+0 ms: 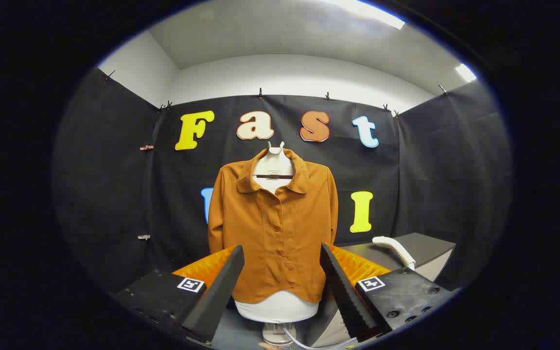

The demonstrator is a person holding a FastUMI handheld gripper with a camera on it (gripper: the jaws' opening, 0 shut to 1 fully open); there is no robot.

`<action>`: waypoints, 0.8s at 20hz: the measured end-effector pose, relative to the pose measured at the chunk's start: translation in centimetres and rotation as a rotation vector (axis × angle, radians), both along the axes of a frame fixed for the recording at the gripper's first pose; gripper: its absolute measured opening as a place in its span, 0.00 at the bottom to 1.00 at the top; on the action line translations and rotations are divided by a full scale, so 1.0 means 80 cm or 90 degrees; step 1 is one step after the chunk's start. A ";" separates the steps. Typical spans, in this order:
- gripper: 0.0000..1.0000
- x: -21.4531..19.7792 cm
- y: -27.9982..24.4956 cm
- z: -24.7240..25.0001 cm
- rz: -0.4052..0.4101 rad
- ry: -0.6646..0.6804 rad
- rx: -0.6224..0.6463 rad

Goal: Iron the clothes twice with a garment steamer, once on the left side and once on the right side.

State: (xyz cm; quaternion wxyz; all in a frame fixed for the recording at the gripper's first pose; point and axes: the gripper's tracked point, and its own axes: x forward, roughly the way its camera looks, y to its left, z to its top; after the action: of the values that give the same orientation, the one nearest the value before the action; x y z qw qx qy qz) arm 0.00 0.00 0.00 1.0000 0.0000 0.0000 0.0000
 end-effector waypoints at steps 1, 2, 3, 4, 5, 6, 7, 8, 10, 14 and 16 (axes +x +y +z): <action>0.98 0.002 -0.004 0.000 -0.004 0.001 0.005; 0.98 0.004 -0.007 0.000 -0.006 0.002 0.009; 0.98 0.007 -0.009 0.000 -0.008 0.004 0.013; 0.98 0.009 -0.010 0.000 -0.007 0.004 0.016; 0.98 0.011 -0.010 -0.001 -0.007 0.005 0.016; 0.99 0.013 -0.011 -0.001 -0.009 0.007 0.014; 0.98 0.014 -0.013 -0.001 -0.011 0.008 0.010; 0.98 0.015 -0.013 -0.002 -0.012 0.009 0.008; 0.98 0.017 -0.009 -0.002 -0.009 0.008 0.007; 0.98 0.018 -0.007 -0.002 -0.010 0.006 0.002; 0.98 0.019 -0.006 -0.002 -0.012 0.008 0.004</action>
State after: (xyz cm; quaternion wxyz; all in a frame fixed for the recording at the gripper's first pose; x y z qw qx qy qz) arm 1.54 -0.50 -0.18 0.9999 0.0031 0.0061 -0.0092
